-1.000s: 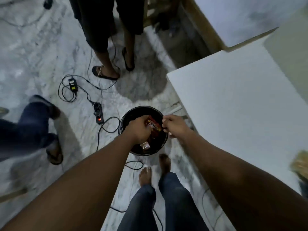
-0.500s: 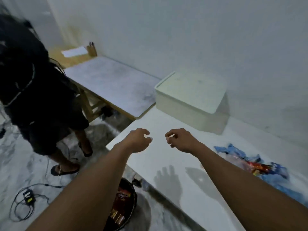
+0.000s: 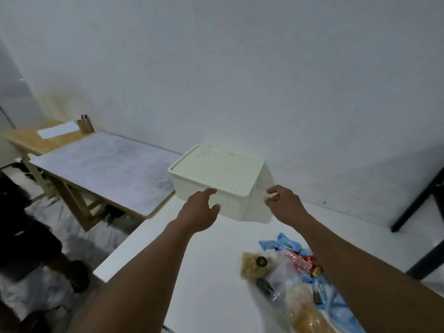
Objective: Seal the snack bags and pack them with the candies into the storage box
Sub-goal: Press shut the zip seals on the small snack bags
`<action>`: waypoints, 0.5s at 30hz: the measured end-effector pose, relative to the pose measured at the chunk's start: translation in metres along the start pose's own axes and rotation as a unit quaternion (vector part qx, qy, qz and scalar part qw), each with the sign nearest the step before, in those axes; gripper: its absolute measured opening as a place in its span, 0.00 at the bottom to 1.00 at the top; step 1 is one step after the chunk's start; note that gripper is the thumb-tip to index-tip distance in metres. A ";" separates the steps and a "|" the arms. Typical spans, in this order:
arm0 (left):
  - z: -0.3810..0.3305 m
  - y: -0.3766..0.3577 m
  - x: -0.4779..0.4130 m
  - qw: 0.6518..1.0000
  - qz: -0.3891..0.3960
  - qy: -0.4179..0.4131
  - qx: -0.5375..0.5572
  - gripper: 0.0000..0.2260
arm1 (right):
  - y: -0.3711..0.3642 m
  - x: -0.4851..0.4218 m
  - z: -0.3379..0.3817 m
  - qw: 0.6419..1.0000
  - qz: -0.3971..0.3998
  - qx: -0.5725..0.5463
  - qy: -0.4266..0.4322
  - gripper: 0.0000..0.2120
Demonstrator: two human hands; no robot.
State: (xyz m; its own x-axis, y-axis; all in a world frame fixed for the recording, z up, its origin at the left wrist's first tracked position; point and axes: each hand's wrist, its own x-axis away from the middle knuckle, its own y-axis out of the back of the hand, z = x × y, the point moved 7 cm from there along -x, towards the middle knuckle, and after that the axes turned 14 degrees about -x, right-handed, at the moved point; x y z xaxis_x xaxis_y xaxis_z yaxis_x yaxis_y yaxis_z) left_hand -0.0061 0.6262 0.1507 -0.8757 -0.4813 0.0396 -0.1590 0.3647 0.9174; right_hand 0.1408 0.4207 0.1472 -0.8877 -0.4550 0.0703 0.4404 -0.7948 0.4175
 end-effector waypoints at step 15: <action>0.039 -0.012 -0.152 0.997 0.054 -0.051 -0.030 0.23 | -0.035 -0.108 -0.033 0.994 -0.066 0.013 -0.085 0.17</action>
State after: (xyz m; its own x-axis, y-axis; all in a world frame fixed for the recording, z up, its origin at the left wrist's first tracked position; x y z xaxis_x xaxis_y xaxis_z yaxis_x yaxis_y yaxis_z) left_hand 0.1111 0.7260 0.1187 -0.9287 -0.3570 0.1007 -0.0370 0.3593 0.9325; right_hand 0.2253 0.4846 0.0951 -0.9486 -0.2706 0.1641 0.3162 -0.8314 0.4569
